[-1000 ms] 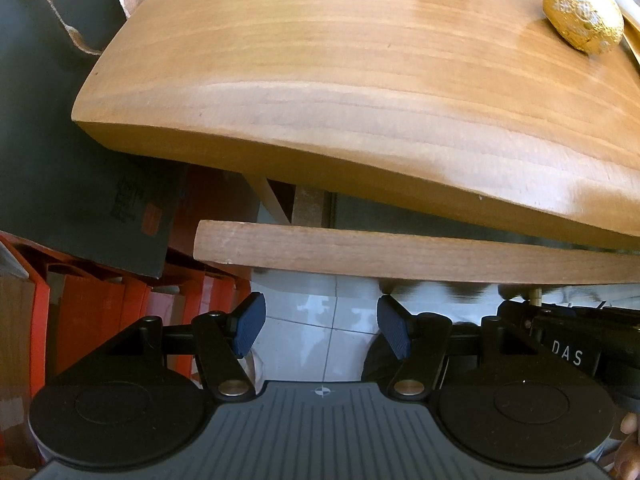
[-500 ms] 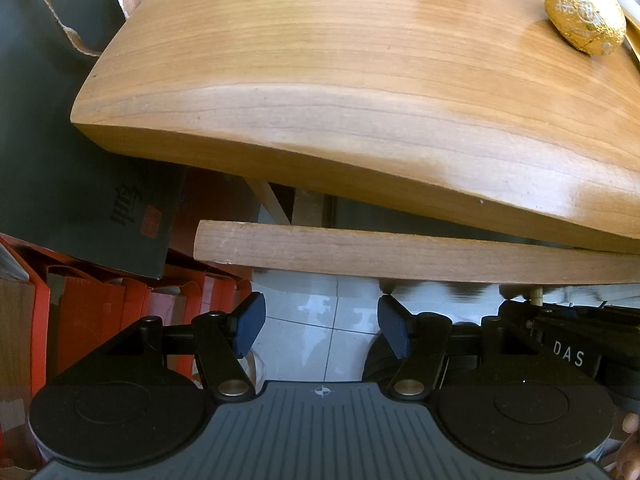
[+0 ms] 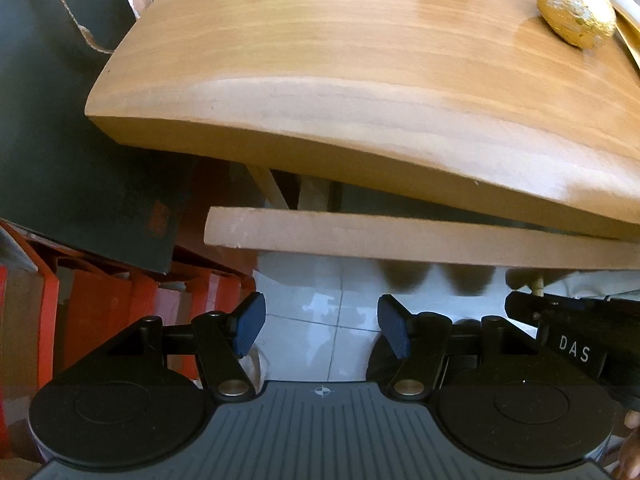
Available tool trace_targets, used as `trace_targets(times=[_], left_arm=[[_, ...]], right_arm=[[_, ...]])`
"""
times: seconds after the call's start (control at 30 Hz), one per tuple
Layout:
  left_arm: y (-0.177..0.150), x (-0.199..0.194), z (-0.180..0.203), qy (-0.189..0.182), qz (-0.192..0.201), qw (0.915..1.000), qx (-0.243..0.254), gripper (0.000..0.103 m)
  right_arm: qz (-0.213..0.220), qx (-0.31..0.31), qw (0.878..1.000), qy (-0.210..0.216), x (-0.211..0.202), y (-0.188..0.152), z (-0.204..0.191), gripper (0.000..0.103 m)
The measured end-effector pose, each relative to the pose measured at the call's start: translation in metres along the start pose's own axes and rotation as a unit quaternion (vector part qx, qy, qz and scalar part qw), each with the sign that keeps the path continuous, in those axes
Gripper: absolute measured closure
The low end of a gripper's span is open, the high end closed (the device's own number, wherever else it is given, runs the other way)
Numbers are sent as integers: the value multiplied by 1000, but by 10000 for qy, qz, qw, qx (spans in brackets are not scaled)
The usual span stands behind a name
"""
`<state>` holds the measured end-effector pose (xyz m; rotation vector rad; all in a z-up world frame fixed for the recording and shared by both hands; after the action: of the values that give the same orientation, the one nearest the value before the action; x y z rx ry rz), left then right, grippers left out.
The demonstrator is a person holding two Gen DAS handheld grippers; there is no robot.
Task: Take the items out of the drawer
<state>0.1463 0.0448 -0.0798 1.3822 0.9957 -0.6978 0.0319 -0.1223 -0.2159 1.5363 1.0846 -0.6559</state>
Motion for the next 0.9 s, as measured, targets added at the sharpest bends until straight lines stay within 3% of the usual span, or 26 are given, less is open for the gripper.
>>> trace_targets(times=[0.13,0.23,0.3,0.37,0.43,0.57,0.6,0.67,0.73,0.83,0.9], left_arm=[[-2,-6,0,-36,-14,10000,6,37],[-5,-12,-1,-41,-20,10000,15,37],[9,0,-11,-47,-36,10000,21,37],[33,14,6,-49,-39,10000,42,37],[32,24,4,-50,-53,10000,53,37],[7,30,29,-56,-51,9999,68,37],[-25,37,20,-62,-44,9999,73,37],[-38,59,17,-77,-28,9999,80,37],[-37,65,18,-89,1,9999,79,37],[-35,66,15,-106,38,9999,53,37],[-34,61,15,-107,62,9999,31,37]], right_arm=[[65,-77,9999,-20,-8,-8,0,85],[101,-114,9999,-56,-14,-14,1,75],[98,-138,9998,-72,-17,-20,3,74],[117,-137,9998,-94,-21,-25,5,70],[127,-135,9998,-107,-8,-20,4,67],[144,-161,9997,-118,-12,-30,-3,61],[161,-175,9996,-123,-40,-52,-19,58],[207,-193,9995,-126,-41,-80,-35,57],[233,-226,9994,-108,-73,-96,-5,57],[282,-265,9992,-129,-66,-70,-2,55],[322,-253,9991,-133,-56,-35,-2,52]])
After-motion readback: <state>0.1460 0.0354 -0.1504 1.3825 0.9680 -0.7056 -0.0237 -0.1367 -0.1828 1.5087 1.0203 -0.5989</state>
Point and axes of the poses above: each gripper's, at about its wrist camera, not at the fingertips, and x roughly the way its jaws point, z to its right, y to its top, the point moved 1 cm from there along x, roughly the way its jaws point, and after that the axes turned 13 degrees about z, right-handed, at the moved point
